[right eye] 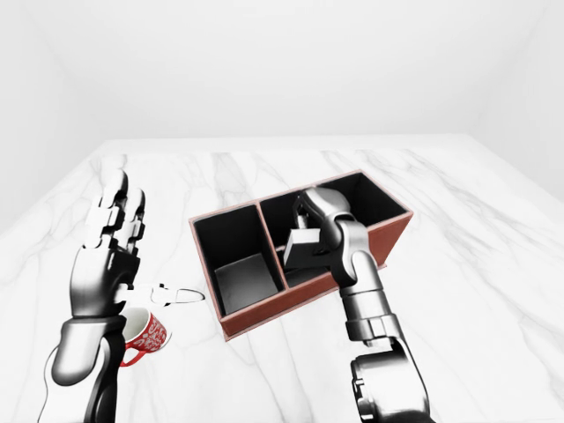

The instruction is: Pick up the book and place it in the back compartment of the caddy.

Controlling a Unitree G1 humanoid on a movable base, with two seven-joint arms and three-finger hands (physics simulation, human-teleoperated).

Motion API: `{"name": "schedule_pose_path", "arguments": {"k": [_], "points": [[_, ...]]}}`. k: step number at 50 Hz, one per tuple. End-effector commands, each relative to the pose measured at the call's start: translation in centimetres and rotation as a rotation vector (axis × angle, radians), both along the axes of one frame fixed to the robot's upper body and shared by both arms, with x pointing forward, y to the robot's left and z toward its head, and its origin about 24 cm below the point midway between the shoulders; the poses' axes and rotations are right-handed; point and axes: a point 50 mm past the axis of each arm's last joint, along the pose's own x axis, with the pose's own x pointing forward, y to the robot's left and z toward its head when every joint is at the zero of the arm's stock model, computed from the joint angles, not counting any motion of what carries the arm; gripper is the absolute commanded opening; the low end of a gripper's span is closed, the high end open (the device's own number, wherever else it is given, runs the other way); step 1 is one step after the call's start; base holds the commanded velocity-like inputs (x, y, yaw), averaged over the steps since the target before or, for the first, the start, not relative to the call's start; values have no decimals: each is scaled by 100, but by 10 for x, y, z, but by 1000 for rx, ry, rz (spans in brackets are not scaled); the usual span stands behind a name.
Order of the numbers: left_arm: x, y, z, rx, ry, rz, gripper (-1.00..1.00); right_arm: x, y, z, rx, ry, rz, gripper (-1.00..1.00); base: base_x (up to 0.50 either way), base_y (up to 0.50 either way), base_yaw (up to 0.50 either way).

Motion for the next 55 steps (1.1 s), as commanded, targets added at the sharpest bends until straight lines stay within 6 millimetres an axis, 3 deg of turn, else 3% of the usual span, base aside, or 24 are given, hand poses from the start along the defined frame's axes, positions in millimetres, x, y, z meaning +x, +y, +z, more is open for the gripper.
{"name": "schedule_pose_path", "arguments": {"k": [1,55], "points": [[-1,0,1,1,-6,0,100,1,-2,1,-8,-40,-5,-100,0,0,0],[0,-1,-2,0,8,-1,100,10,-5,-21,-33,-44,-36,-100,0,0,0]]}}
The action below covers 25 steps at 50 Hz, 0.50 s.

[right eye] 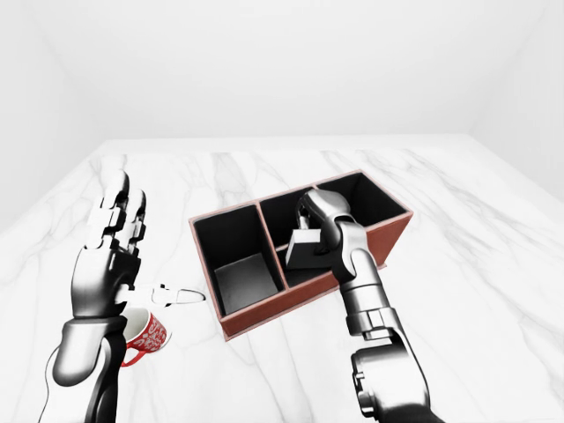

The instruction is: Pick up the book and place it in the back compartment of the caddy.

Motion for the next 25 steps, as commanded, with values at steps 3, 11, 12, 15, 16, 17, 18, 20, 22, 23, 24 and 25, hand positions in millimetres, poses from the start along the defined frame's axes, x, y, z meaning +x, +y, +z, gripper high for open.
{"name": "schedule_pose_path", "arguments": {"k": [3,11,12,15,16,17,18,20,22,23,24,25], "points": [[0,0,0,1,0,-1,100,2,-1,-11,-34,-47,-12,-100,0,0,1],[0,0,1,1,-4,-1,100,3,0,-16,-32,-42,-14,-100,1,0,1],[0,0,1,2,-7,-2,100,3,0,-16,-33,-42,-15,-100,2,0,1],[0,-1,1,1,-4,-1,100,4,0,-20,-39,-42,-14,-100,1,0,1],[0,-1,1,2,-3,-1,100,5,0,-19,-52,-63,-11,-100,1,0,1],[0,0,0,1,-2,-1,100,6,0,-19,-64,-70,-11,100,1,0,1],[1,0,0,1,-2,-1,100,6,0,-19,-66,-74,-7,100,1,0,1],[0,0,1,1,-3,0,100,6,0,-18,-62,-80,-6,100,1,0,1],[0,0,1,1,-3,0,100,5,1,-18,-61,-80,-5,100,1,0,1],[0,0,0,1,-2,0,100,5,1,-18,-63,-82,-5,100,1,0,1],[0,0,0,0,-1,1,100,5,1,-18,-63,-82,-5,100,1,0,1],[0,0,0,1,-1,1,100,5,0,-18,-62,-84,-6,100,1,0,1]]}}
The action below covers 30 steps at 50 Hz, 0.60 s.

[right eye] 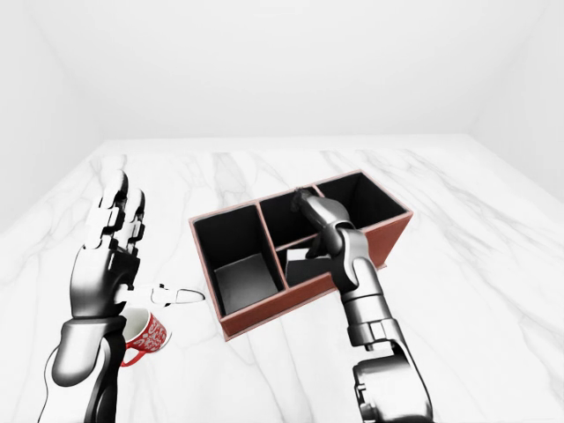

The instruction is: Pick up the book and place it in the back compartment of the caddy.

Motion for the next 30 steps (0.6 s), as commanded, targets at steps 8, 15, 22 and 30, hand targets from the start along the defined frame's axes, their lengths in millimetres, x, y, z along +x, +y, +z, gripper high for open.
{"name": "schedule_pose_path", "arguments": {"k": [8,15,22,30], "points": [[1,-1,0,0,2,-3,100,14,-2,-13,-106,-131,-23,100,1,0,1],[0,-1,0,1,-1,-3,100,8,-3,2,-71,-162,-33,100,1,0,0],[0,-1,1,1,-3,-4,100,-5,-4,25,1,-205,-52,100,0,0,0],[-1,-1,1,1,-4,-5,100,-27,-1,55,100,-280,-8,100,0,0,0]]}}
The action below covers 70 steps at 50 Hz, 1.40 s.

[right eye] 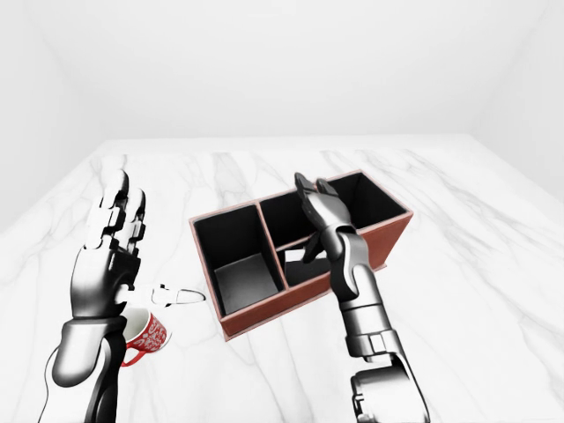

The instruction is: Pick up the book and place it in the back compartment of the caddy.

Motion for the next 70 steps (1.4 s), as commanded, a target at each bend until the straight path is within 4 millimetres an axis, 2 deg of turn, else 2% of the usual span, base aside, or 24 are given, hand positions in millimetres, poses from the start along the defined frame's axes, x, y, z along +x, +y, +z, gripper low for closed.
{"name": "schedule_pose_path", "arguments": {"k": [1,14,30,46,53,70], "points": [[0,0,0,-1,0,-1,100,-21,-5,56,43,-209,8,100,0,0,0],[-1,2,3,-4,-16,1,100,-60,-5,87,134,-360,76,100,0,0,0],[-5,2,9,-5,-41,2,100,-120,-18,95,279,-458,129,100,0,0,0],[-9,6,19,-15,-90,5,100,-149,-27,96,409,-493,163,100,0,0,0],[-16,8,32,-19,-159,7,100,-161,-22,109,416,-535,237,100,0,0,0],[-22,7,38,-29,-189,-2,100,-179,-20,128,511,-651,361,100,0,0,0]]}}
